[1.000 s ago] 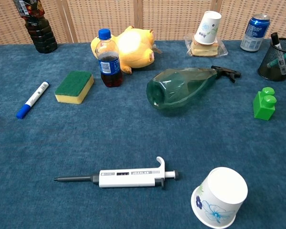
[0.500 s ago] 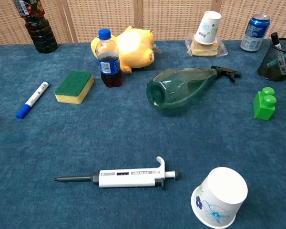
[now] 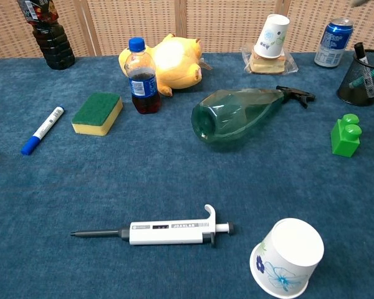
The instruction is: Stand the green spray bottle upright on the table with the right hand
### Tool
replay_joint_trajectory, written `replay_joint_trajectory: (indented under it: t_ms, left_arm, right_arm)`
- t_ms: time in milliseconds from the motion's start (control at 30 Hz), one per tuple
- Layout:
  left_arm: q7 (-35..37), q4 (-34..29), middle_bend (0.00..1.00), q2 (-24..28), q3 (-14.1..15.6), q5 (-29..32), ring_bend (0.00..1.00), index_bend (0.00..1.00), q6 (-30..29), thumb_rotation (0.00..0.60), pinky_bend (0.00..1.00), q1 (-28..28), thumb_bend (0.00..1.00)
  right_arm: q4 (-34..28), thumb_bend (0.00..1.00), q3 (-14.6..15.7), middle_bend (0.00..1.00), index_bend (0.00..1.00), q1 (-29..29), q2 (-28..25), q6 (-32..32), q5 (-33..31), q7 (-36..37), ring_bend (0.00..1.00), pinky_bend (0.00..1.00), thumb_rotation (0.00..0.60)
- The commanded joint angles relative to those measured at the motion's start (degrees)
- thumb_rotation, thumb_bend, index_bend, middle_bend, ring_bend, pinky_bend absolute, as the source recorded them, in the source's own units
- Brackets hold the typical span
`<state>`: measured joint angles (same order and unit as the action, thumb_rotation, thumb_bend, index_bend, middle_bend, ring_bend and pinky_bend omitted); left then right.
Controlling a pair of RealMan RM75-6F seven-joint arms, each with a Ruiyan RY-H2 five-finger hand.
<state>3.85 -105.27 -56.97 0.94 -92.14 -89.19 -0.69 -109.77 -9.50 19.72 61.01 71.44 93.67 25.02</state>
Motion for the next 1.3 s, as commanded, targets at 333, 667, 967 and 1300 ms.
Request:
replay_joint_trajectory:
  t_ms: [333, 667, 967, 1300]
  left_arm:
    - [0.9, 2.1, 0.31, -1.1, -0.4, 2.5, 0.22, 0.31, 3.2, 0.6, 0.1, -1.3, 0.33]
    - [2.2, 4.2, 0.31, -2.3, -0.9, 4.2, 0.22, 0.31, 5.3, 0.6, 0.1, -2.5, 0.33]
    - [3.4, 6.0, 0.31, -3.3, -0.7, 5.1, 0.22, 0.31, 6.4, 0.6, 0.1, -2.7, 0.33]
    - [4.1, 7.0, 0.31, -3.7, -0.8, 5.4, 0.22, 0.31, 6.6, 0.6, 0.1, -2.9, 0.33]
  right_arm:
    - [0.9, 0.4, -5.2, 0.3, 0.24, 17.6, 6.8, -21.8, -11.5, -10.1, 0.13, 0.05, 0.6]
    - [8.1, 0.39, -7.8, 0.29, 0.24, 27.0, 13.7, -28.1, -23.6, -20.8, 0.11, 0.06, 0.6]
    - [14.9, 0.43, -6.2, 0.26, 0.22, 34.2, 18.2, -28.8, -33.1, -37.0, 0.08, 0.07, 0.4]
    - [17.6, 0.5, -3.3, 0.25, 0.21, 38.7, 20.5, -29.1, -40.9, -46.4, 0.07, 0.07, 0.228]
